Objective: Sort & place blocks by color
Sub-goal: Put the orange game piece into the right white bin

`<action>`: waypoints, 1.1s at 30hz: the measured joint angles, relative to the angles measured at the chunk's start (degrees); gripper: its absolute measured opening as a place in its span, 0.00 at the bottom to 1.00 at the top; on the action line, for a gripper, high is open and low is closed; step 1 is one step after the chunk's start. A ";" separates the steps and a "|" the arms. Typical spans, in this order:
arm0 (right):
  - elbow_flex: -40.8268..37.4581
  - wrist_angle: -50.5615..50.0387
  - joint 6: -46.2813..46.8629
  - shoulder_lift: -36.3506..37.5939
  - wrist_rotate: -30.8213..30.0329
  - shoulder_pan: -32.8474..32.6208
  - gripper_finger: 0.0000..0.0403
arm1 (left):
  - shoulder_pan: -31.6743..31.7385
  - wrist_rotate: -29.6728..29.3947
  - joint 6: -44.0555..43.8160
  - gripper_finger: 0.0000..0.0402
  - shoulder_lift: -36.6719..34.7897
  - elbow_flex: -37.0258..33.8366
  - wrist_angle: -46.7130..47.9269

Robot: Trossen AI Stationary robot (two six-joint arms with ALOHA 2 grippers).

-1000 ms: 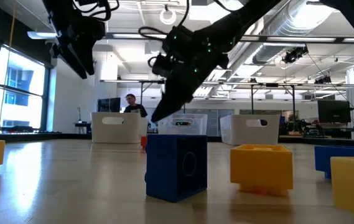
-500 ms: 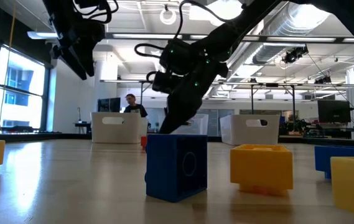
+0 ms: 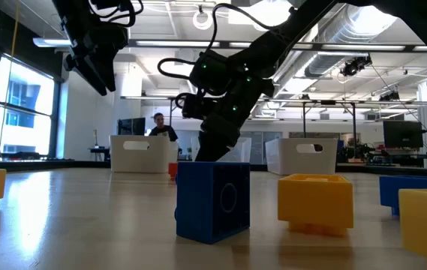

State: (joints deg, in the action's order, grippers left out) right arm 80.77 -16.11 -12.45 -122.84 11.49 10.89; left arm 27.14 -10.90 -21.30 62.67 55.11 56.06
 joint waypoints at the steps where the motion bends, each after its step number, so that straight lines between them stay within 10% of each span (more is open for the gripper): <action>1: 0.02 -0.10 0.70 0.04 0.14 0.00 0.27 | 0.00 -0.02 0.02 0.50 0.00 0.00 -0.01; 33: -0.18 -14.22 5.12 18.32 -8.61 5.73 0.27 | 0.00 0.31 0.94 0.50 0.04 0.00 -0.69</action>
State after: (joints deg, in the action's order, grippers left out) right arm 80.60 -30.33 -7.33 -104.52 2.88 16.62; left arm 27.14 -10.58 -20.36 62.72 55.11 55.37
